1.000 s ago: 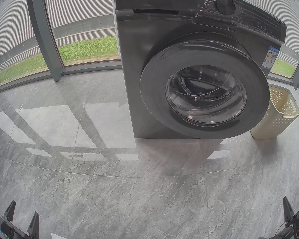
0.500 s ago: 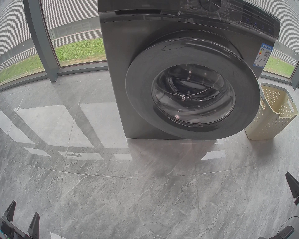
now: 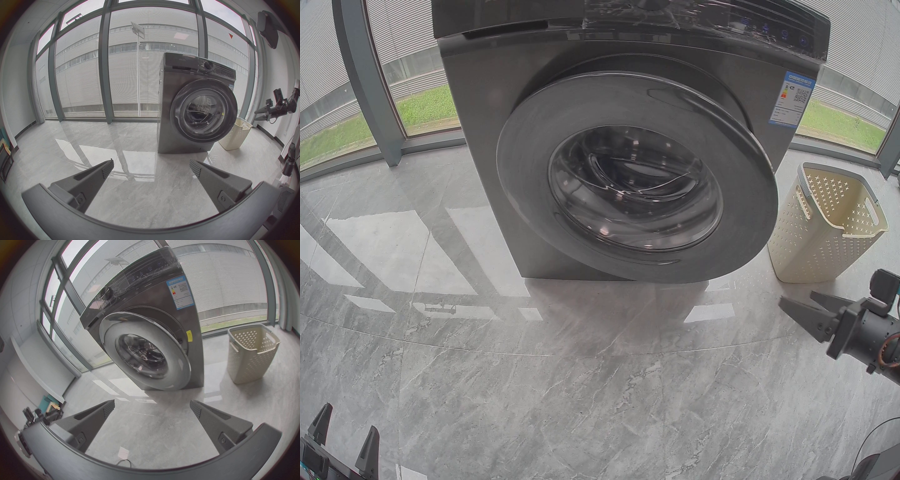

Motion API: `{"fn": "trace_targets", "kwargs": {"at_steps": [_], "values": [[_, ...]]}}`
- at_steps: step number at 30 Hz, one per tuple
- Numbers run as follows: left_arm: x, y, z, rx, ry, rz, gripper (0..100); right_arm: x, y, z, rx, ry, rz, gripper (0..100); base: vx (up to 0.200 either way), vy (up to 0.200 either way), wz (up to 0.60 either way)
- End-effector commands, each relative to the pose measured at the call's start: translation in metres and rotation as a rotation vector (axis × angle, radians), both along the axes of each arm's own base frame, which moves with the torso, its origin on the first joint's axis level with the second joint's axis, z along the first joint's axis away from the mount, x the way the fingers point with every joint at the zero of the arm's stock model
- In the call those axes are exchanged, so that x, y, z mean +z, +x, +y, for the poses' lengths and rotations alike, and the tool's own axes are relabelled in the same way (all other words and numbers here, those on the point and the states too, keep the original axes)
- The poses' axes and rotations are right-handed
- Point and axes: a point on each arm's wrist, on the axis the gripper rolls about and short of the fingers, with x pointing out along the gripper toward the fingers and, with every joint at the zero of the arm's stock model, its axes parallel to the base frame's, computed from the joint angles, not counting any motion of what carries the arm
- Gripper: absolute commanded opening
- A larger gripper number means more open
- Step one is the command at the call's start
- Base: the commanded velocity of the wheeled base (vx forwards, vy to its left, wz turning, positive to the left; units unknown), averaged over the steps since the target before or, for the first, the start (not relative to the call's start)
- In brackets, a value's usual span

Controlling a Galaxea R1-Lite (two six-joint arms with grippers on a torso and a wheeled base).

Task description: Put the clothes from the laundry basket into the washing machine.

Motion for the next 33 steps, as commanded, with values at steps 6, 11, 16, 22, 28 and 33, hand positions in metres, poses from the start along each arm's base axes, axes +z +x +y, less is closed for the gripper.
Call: {"fn": "trace_targets", "kwargs": {"at_steps": [6,11,16,22,28,33], "values": [[-0.005,0.0,0.0,-0.002,-0.008,0.004,100,-0.007,0.045,0.058,0.087,0.045,0.018,100,0.0,0.0,0.0],[-0.005,0.0,0.0,-0.008,-0.006,0.004,100,0.002,0.043,0.066,0.117,0.089,0.008,100,0.08,0.0,0.0],[-0.005,0.0,0.0,-0.008,0.001,0.006,100,0.002,0.043,0.066,0.126,0.091,0.007,100,0.2,0.0,0.0],[-0.005,0.0,0.0,-0.009,-0.002,0.006,100,0.009,0.047,0.067,0.123,0.12,-0.036,100,0.2,0.0,0.0],[-0.005,0.0,0.0,-0.009,-0.002,0.006,100,0.015,0.053,0.071,0.115,0.137,-0.062,100,0.2,0.0,0.0],[-0.005,0.0,0.0,-0.009,-0.002,0.006,100,0.019,0.055,0.072,0.113,0.145,-0.074,100,0.2,0.0,0.0]]}}
